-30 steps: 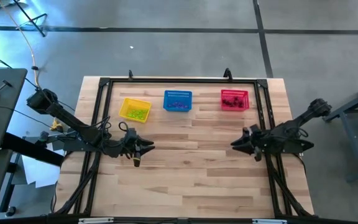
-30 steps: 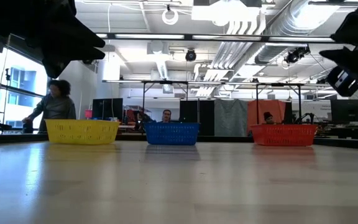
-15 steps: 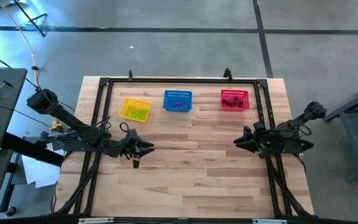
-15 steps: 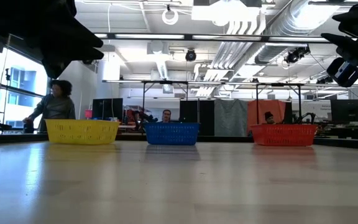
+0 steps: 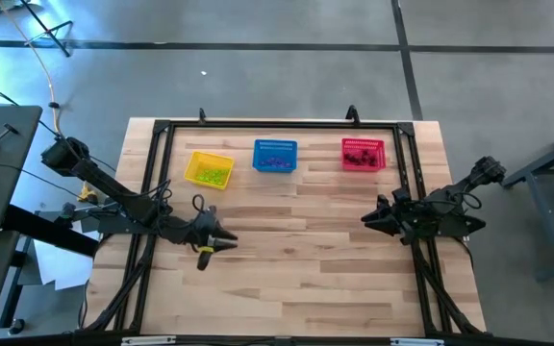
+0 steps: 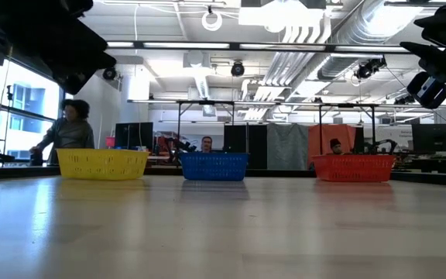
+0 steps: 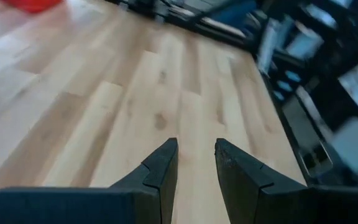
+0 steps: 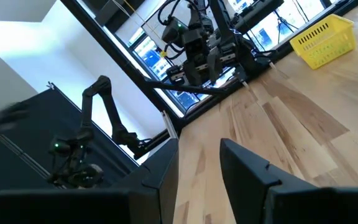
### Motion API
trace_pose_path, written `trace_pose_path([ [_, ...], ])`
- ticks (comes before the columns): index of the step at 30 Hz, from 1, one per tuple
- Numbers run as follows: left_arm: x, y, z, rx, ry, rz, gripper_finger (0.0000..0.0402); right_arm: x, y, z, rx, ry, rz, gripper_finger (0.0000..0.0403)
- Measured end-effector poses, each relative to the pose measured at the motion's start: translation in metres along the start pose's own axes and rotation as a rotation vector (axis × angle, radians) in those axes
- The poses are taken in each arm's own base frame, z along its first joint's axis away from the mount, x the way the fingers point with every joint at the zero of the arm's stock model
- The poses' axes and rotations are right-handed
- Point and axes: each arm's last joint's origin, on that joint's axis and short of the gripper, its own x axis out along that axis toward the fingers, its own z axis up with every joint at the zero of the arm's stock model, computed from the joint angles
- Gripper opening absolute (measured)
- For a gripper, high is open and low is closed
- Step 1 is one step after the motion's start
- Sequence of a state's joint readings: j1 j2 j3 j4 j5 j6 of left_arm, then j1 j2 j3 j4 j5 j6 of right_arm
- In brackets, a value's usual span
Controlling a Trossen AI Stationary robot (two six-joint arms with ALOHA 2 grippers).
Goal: Sort Halloween decoration
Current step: Return to Home Position
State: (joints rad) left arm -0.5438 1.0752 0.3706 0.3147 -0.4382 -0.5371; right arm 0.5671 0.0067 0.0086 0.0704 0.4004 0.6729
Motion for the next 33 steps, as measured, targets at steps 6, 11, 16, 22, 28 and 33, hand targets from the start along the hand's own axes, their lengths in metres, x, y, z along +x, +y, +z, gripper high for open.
trace_pose_path([
  [6,-0.001,-0.003,-0.005,0.074,0.110,-0.141,0.0094,0.000,0.000,0.000,0.000,0.000,0.000,0.0114],
  [11,-0.002,0.004,-0.017,0.025,0.222,-0.057,0.0094,0.000,0.000,0.000,0.000,0.000,0.000,0.0114],
  [16,-0.020,0.019,-0.028,-0.066,0.204,-0.048,0.0094,0.000,0.000,0.000,0.000,0.000,0.000,0.0114],
  [22,-0.040,0.040,-0.046,-0.055,0.174,-0.106,0.0094,0.000,0.000,0.000,0.000,0.000,0.000,0.0114],
  [28,-0.052,0.053,-0.061,-0.021,0.156,-0.219,0.0094,0.000,0.000,0.000,0.000,0.000,0.000,0.0114],
  [33,-0.059,0.057,-0.063,-0.005,0.139,-0.247,0.0094,0.000,0.000,0.000,0.000,0.000,0.000,0.0114],
])
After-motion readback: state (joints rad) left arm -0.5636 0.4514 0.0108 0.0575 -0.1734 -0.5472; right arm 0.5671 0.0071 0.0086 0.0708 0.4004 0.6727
